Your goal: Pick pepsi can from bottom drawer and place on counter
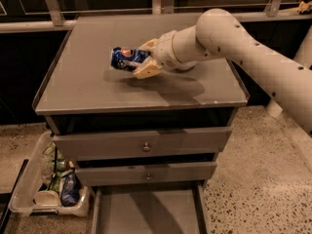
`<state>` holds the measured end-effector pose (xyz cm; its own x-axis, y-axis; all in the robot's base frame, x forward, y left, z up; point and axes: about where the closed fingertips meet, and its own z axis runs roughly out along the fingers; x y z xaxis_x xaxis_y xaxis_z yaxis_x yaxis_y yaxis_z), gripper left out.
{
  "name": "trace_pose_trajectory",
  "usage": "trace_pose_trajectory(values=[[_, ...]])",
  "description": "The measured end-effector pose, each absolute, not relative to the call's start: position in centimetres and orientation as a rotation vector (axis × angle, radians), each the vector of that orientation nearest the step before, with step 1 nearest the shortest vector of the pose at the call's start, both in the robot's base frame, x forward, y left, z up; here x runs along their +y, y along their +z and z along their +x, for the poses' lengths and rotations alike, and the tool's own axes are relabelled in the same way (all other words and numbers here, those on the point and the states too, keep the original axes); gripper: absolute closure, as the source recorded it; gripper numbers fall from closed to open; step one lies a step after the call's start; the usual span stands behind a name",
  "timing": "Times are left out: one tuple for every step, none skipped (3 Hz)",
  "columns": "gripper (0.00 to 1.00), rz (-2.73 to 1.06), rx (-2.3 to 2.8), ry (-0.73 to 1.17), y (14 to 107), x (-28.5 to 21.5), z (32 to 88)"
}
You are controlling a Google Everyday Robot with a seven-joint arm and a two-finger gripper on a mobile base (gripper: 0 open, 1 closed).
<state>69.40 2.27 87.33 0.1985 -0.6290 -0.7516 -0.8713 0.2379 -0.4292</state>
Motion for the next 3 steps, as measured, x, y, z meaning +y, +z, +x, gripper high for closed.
trace_pose_trajectory(values=[[0.13, -1.472, 1.512, 0.305, 87.33, 2.28, 69.4], [0.0, -1.472, 1.511, 0.305, 87.33, 2.28, 69.4], [0.0, -1.472, 1.511, 0.305, 87.33, 2.29, 69.4]])
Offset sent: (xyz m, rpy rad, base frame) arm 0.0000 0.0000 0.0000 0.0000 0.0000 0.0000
